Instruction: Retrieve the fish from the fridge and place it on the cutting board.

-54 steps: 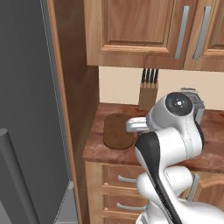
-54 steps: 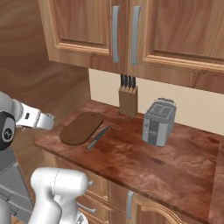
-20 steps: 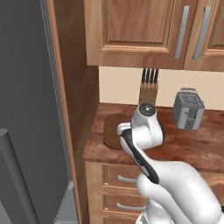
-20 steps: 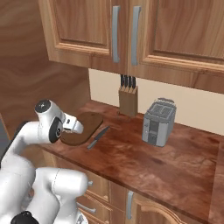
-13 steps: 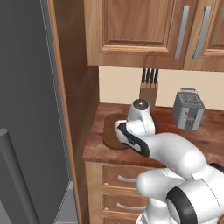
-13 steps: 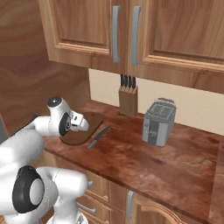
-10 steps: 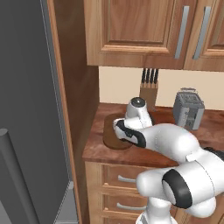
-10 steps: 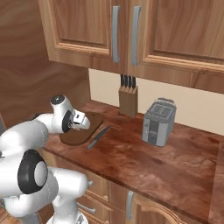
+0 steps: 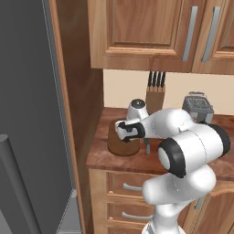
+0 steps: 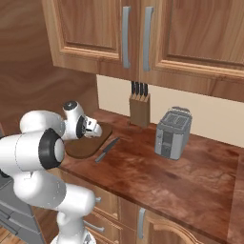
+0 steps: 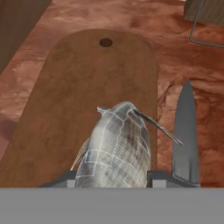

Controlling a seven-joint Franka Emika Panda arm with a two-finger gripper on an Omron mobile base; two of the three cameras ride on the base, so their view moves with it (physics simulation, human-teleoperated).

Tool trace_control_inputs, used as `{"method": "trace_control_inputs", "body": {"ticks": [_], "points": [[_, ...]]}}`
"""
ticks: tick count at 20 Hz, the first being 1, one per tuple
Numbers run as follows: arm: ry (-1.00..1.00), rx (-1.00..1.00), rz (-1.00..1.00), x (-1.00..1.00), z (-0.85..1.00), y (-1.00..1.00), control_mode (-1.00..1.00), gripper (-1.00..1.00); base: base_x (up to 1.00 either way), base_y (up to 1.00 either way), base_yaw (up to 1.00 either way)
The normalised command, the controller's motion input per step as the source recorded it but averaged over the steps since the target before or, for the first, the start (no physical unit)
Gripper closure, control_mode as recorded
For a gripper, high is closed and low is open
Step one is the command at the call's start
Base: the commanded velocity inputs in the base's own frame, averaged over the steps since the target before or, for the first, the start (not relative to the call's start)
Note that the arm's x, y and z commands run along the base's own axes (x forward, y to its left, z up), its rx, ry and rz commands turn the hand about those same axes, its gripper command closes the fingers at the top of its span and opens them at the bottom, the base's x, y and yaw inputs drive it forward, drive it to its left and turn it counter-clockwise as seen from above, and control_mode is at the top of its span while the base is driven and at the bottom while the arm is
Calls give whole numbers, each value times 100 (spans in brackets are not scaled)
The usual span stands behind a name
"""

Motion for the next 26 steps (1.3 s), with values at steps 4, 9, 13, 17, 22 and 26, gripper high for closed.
{"method": "trace_control_inputs", "body": {"ticks": [4, 9, 13, 17, 22, 26], "points": [[-3, -2, 0, 30, -42, 0, -100, 100, 0, 0, 0], [0, 0, 0, 6, -42, 0, -100, 100, 0, 0, 0], [0, 0, 0, 0, -26, 0, -100, 100, 0, 0, 0], [0, 1, 0, 0, -7, 0, -100, 100, 0, 0, 0], [0, 1, 0, 0, -8, 0, -100, -100, 0, 0, 0], [0, 0, 0, 0, 0, 0, -100, -100, 0, 0, 0]]}}
